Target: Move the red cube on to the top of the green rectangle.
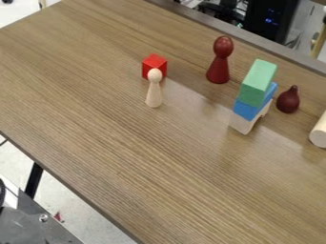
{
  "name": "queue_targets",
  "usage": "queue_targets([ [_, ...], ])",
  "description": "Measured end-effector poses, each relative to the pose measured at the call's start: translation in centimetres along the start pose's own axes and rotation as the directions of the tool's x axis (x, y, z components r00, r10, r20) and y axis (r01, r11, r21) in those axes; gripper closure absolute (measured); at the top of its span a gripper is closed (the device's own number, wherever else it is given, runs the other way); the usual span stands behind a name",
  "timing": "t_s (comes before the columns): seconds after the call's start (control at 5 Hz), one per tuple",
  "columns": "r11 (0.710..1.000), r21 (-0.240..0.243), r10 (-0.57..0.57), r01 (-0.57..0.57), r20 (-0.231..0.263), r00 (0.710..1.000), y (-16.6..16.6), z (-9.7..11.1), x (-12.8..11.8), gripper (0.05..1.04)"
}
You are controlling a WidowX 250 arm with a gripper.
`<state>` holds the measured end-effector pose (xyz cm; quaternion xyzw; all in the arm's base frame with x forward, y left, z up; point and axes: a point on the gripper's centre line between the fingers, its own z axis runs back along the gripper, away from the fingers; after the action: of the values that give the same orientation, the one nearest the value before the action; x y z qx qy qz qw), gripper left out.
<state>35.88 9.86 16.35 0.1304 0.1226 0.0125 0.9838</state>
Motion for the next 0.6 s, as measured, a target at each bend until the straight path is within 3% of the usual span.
queue_targets([
  [0.2,1.0,-0.005,-0.018,0.018,-0.042,0.999,-0.5,-1.5,0.4,0.083],
  [0.6,0.974,0.121,-0.195,0.19,0.025,0.981,-3.8,-5.0,1.5,0.083],
])
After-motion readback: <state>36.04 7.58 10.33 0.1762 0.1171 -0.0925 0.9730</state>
